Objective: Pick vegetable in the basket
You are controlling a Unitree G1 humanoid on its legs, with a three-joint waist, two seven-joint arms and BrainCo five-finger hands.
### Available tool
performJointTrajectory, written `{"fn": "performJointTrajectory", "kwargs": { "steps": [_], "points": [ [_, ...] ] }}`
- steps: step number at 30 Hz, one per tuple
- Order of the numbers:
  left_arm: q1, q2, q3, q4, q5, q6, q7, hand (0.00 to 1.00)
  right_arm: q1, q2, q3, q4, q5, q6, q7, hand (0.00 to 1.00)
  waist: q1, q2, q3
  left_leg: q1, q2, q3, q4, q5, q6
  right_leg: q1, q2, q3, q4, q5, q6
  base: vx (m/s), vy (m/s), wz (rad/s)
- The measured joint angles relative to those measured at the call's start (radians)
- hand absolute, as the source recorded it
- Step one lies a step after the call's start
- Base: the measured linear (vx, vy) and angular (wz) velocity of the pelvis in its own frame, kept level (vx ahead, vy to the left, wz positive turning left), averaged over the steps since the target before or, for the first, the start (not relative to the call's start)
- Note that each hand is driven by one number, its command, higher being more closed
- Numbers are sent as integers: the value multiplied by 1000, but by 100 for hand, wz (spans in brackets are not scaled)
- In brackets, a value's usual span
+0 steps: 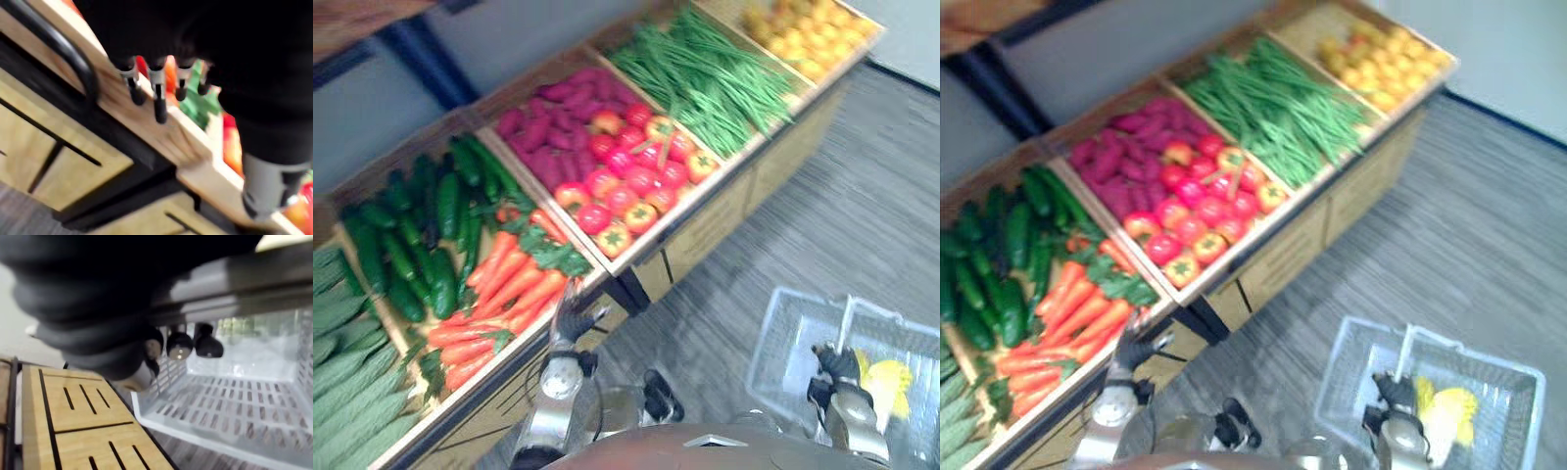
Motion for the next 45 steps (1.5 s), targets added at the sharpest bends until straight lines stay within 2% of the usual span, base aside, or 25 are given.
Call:
{"fn": "performJointTrajectory", "kwargs": {
  "steps": [1,2,3,4,5,6,8,11,12,13,17,18,19,21,22,23,24,26,29,31,32,33,35,38,45],
  "points": [
    [-3,-1,3,0,0,0,0,0,0,0,-16,16,0,-4,-6,100,-9,0,0,0,1,-35,-9,12,-6,-36,33,75,-41,-11,4,244,-250,203],
    [-13,6,9,1,0,-1,1,0,1,1,-50,48,2,-8,-17,100,-22,-3,2,-3,-6,-120,-21,33,-25,-94,99,264,-147,-18,20,209,-273,223],
    [-20,20,12,-2,0,-4,3,0,5,8,-71,82,8,-17,-26,100,-25,-37,2,-3,-39,-188,-26,46,-50,-94,105,416,-330,57,58,195,-303,216],
    [-23,35,13,-10,-1,-7,4,0,6,15,-79,106,17,-25,-31,100,-24,-71,9,-3,-69,-212,-28,54,-61,-94,74,455,-396,105,30,171,-315,172],
    [-39,14,10,6,-8,-2,0,0,-8,2,-95,174,32,-26,-33,100,-13,-59,8,5,-48,-245,-42,71,-89,-72,80,408,-381,90,20,150,-293,126],
    [-25,-1,11,-44,-11,-13,0,0,-4,-8,-112,186,39,-28,-33,100,11,-22,-8,-5,-27,-254,-49,77,-97,-47,96,349,-420,94,7,136,-245,110],
    [-26,-1,25,-106,-20,-32,1,0,-5,-5,-118,187,43,-26,-33,100,20,0,-5,-3,7,-219,-66,92,-123,-4,101,271,-456,92,-5,76,-170,111],
    [-51,-1,74,-181,-30,-45,13,0,-4,9,-127,202,65,-22,-31,100,14,2,-4,3,91,96,-18,89,-136,41,90,167,-478,95,-13,70,-117,94],
    [-69,-1,91,-196,-30,-45,20,0,-11,8,-134,205,68,-16,-31,100,19,1,-4,17,101,163,-20,93,-130,40,79,153,-472,93,-22,50,-3,63],
    [-86,-1,116,-205,-30,-46,24,0,-26,3,-147,223,67,-16,-31,100,22,2,-4,18,96,153,-23,97,-123,36,71,148,-465,90,-27,14,53,29],
    [-181,46,205,-207,-92,-48,65,0,-44,8,-164,263,67,-13,-23,100,16,-22,-6,-9,43,47,-9,99,-108,41,18,115,-471,89,-17,-27,99,32],
    [-215,59,223,-207,-118,-49,88,0,-43,10,-163,272,67,-14,-23,100,8,-28,-5,-32,51,10,58,54,-78,38,-7,97,-477,98,-3,-71,190,35],
    [-242,78,228,-206,-125,-49,102,0,-42,3,-162,283,67,-15,-22,100,5,-30,-4,-44,88,-11,154,11,-81,39,-24,95,-479,107,13,-59,216,26],
    [-272,93,228,-205,-145,-51,123,0,-42,-15,-160,288,66,-15,-21,100,-3,-20,-10,-33,119,-74,137,2,-153,41,-34,88,-489,123,41,-15,237,11],
    [-309,112,223,-192,-148,-53,130,0,-44,-25,-159,289,66,-16,-21,100,-10,-11,-15,-17,97,-136,67,-10,-178,40,-39,90,-501,144,65,31,346,30],
    [-359,165,204,-144,-146,-50,130,0,-48,-4,-159,293,66,-17,-20,100,-24,-39,-16,-1,54,-141,0,35,-165,46,-63,84,-538,186,73,23,339,34],
    [-380,192,190,-125,-146,-49,131,0,-48,10,-160,288,66,-19,-20,100,-29,-48,-16,-2,43,-145,-25,49,-154,42,-66,83,-553,212,73,-14,326,32],
    [-478,291,112,-42,-113,-41,130,0,-63,57,-156,274,66,-28,-21,100,-31,-87,11,-4,14,-143,-55,69,-137,34,-83,88,-586,284,84,-71,247,5],
    [-578,371,18,15,-32,-39,124,0,-87,71,-122,247,67,-29,-23,100,-31,-104,30,-49,-7,-107,-68,79,-120,-36,-95,133,-601,351,63,-118,201,-28],
    [-644,420,-7,35,19,-39,121,0,-124,71,-76,217,67,-40,-25,100,-30,-104,73,-102,-10,-79,-50,76,-103,-95,-90,154,-622,410,36,-170,190,-45],
    [-675,444,-13,49,50,-36,119,0,-147,71,-48,197,66,-52,-32,100,-39,-99,104,-126,-8,-42,-48,81,-69,-128,-85,162,-622,413,26,-177,135,-56],
    [-693,456,-15,66,63,-29,119,0,-173,71,-21,187,66,-60,-35,100,-41,-95,139,-143,-3,-16,-42,83,-61,-162,-68,177,-563,360,30,-162,66,-64],
    [-715,460,-29,101,103,-10,113,0,-209,68,12,181,65,-67,-45,100,-38,-89,185,-151,2,18,-45,81,-66,-167,-37,174,-571,320,13,-148,12,-69],
    [-786,462,-96,189,162,2,101,0,-250,62,44,180,46,-72,-64,100,-48,-62,231,-186,16,51,-45,97,-75,-173,-12,178,-677,373,41,-46,-38,-39],
    [-853,482,-169,209,224,8,99,0,-307,44,90,170,27,-74,-76,100,-41,-46,266,-219,66,128,-56,125,-80,-237,47,252,-742,426,25,42,-71,-39]
  ]
}}
